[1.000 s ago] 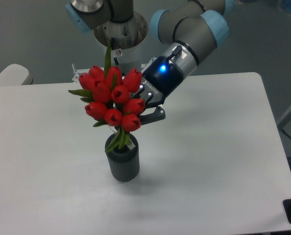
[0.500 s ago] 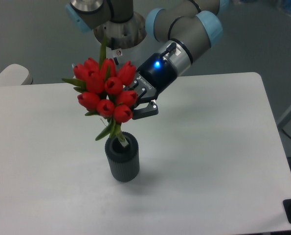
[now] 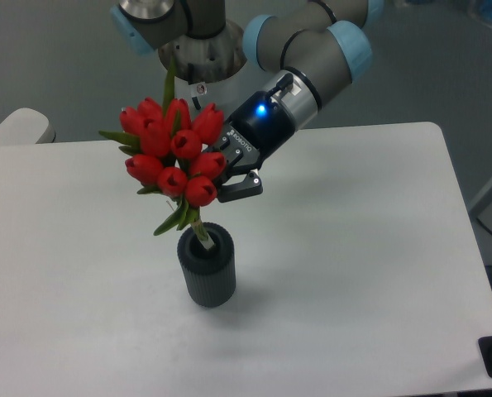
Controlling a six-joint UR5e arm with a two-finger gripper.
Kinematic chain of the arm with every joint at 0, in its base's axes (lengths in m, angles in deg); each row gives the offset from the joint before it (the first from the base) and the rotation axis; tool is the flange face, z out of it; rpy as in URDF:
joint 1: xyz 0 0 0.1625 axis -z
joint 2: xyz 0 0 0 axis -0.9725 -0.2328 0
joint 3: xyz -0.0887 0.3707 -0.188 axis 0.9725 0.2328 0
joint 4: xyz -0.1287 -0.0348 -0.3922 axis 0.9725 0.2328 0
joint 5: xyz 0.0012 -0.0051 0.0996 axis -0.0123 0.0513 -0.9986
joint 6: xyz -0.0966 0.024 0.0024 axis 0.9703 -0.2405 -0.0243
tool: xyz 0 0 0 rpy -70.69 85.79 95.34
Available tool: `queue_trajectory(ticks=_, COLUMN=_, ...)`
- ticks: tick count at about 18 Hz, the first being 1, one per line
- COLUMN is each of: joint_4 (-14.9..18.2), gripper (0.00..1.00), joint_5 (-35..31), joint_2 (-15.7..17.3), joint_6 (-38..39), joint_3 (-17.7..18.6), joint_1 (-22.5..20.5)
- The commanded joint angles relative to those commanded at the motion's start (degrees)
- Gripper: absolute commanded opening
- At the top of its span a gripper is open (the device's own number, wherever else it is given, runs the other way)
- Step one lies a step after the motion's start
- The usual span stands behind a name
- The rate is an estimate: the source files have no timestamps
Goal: Insert the flowers into the vase
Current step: 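Lower the tulip stems down into the grey vase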
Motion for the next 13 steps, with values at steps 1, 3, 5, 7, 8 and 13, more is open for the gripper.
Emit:
queue_trajectory(ticks=1, joint_4=0.0, gripper=0.21, joint_5=-0.1, joint_2=-0.2, joint_6=-1.2, joint_3=0.6, joint_1=0.0)
queue_trajectory(ticks=3, joint_4=0.0, gripper=0.21, joint_5=-0.1, joint_2=-0.9, joint_6=-3.4, joint_3=1.8, joint_1=-0.1)
queue_trajectory(ticks=5, joint_4=0.0, gripper=0.21, joint_5=-0.1, joint_2=-2.3, joint_6=-4.8, joint_3=2.4, joint_1=-0.2)
queue_trajectory(ticks=7, joint_4=-0.1, gripper=0.21, joint_5=-0.2, joint_2=-3.5, joint_6=-6.5, joint_3=3.2, joint_1=-0.2)
queue_trajectory(ticks=8, joint_4=0.0, gripper=0.21, joint_5=-0.2, joint_2=-4.0, joint_6=-7.5, joint_3=3.3, joint_1=-0.1)
queue_trajectory(ticks=13, joint_4=0.0, gripper=0.21, joint_5=-0.3, joint_2=-5.5, joint_6=-7.9, joint_3=3.9, joint_1=-0.5)
